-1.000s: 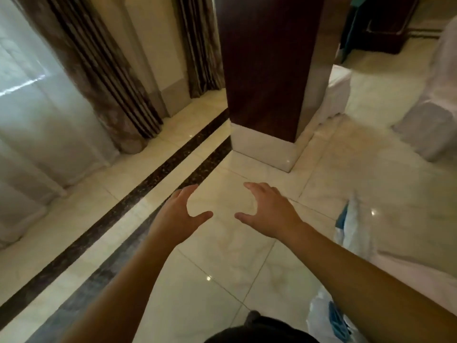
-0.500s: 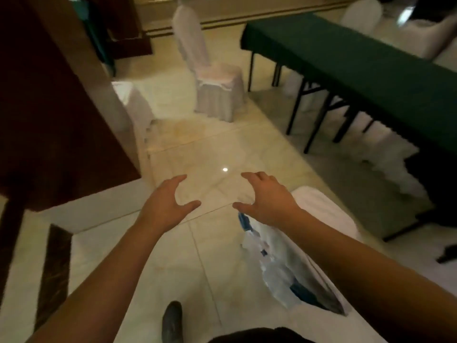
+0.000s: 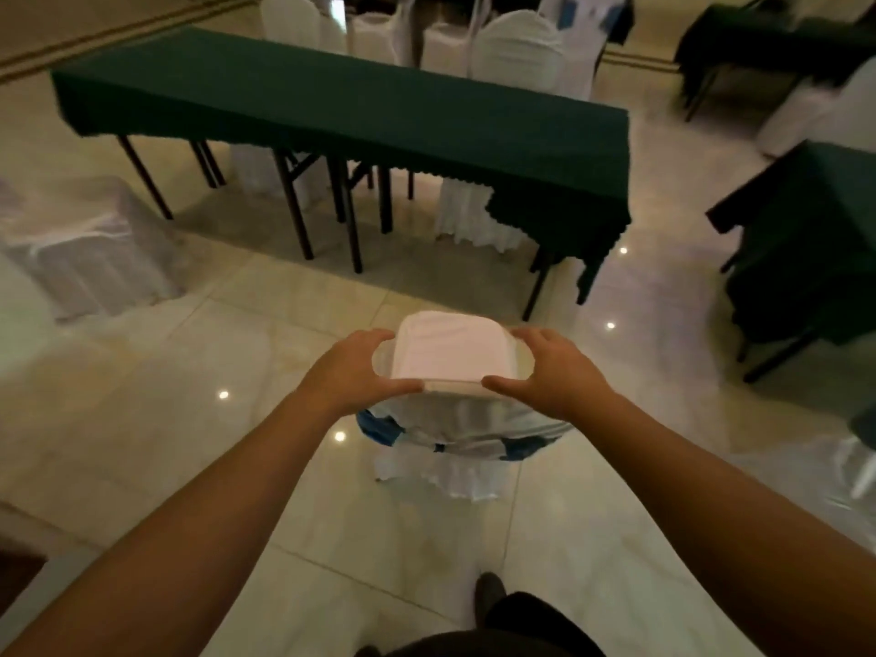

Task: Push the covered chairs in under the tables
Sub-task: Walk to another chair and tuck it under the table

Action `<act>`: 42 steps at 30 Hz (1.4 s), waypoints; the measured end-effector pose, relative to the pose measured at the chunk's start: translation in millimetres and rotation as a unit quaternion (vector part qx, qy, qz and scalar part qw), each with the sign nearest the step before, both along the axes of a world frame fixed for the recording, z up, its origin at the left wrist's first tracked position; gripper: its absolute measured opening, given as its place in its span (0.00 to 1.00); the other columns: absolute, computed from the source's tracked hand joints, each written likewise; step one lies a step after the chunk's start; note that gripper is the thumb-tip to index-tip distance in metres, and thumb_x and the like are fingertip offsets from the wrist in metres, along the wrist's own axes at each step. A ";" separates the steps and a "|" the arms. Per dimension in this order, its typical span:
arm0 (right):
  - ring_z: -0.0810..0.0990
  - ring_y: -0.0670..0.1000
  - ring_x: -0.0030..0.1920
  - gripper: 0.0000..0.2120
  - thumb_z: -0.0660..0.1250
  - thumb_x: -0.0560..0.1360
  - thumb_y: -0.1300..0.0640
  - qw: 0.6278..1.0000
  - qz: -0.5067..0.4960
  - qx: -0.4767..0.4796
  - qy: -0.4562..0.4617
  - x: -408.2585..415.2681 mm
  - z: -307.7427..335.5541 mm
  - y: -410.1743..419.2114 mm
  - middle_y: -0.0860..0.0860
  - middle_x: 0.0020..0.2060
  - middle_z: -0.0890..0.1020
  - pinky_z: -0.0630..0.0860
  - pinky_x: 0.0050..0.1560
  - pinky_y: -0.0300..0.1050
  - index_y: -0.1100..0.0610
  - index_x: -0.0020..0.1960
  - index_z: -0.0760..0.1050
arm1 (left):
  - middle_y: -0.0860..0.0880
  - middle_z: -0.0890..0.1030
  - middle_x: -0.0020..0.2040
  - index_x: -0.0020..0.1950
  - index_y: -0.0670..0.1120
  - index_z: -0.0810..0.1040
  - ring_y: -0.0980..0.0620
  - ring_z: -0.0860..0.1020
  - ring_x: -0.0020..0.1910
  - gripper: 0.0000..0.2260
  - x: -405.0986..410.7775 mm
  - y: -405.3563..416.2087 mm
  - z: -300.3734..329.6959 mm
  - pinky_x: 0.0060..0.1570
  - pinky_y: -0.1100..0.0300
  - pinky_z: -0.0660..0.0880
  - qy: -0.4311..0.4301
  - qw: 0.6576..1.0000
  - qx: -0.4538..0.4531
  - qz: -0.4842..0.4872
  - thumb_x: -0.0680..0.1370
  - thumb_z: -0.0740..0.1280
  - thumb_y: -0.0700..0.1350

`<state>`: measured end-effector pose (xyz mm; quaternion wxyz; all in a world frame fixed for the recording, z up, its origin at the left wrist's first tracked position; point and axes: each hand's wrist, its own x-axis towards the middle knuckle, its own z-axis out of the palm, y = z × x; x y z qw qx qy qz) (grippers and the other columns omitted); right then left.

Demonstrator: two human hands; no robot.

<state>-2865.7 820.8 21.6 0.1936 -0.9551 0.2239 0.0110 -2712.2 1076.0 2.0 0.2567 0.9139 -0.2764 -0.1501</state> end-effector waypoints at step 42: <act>0.70 0.50 0.35 0.15 0.73 0.73 0.49 0.953 0.240 -0.184 0.009 90.9 -67.0 -44.0 0.51 0.43 0.80 0.68 0.37 0.44 0.48 0.59 0.75 | 0.50 0.78 0.36 0.41 0.45 0.78 0.49 0.75 0.34 0.09 50.9 -7.4 -58.4 0.35 0.58 0.72 -0.128 0.990 0.048 0.042 0.68 0.77 0.41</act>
